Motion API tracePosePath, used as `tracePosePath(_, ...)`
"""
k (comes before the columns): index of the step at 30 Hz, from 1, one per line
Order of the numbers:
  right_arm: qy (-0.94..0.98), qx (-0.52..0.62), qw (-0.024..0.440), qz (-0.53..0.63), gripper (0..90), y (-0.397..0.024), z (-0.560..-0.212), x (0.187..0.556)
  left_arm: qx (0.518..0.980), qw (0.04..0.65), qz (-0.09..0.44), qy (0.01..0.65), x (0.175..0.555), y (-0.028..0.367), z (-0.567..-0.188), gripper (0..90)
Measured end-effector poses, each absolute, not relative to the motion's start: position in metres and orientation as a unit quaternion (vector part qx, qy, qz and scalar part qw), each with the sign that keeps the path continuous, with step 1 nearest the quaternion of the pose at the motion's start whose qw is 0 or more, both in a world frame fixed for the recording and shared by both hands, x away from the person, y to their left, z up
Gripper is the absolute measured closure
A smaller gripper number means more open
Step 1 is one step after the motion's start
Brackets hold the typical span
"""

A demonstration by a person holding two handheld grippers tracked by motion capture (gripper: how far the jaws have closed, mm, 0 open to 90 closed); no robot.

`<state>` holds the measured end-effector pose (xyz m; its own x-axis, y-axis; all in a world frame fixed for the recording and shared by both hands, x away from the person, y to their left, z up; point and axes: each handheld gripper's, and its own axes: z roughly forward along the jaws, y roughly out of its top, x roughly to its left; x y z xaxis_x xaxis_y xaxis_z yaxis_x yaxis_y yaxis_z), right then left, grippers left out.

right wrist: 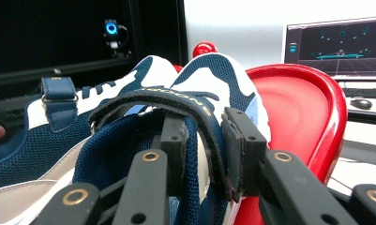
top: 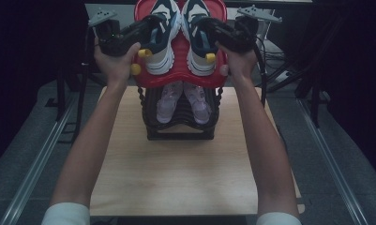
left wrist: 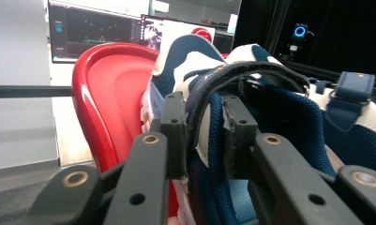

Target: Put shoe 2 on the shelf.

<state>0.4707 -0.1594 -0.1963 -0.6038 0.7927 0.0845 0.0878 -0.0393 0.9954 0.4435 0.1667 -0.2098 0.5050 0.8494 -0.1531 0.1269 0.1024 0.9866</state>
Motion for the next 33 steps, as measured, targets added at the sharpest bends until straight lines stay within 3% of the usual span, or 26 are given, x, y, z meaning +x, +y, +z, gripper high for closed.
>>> tracePosePath(8,0.657,0.329,0.285,0.615,66.2,-0.154,-0.197,0.470,0.608,0.639,0.267,0.388,0.443,0.166,-0.211,59.1)
tracePosePath(14,0.650,0.332,0.246,0.638,52.4,-0.160,-0.197,0.473,0.596,0.656,0.244,0.394,0.445,0.172,-0.209,45.2)
tracePosePath(20,0.633,0.330,0.227,0.663,45.7,-0.164,-0.192,0.470,0.588,0.668,0.225,0.396,0.445,0.177,-0.208,43.3)
tracePosePath(33,0.628,0.309,0.209,0.683,45.8,-0.168,-0.190,0.459,0.581,0.678,0.217,0.395,0.431,0.194,-0.207,43.2)
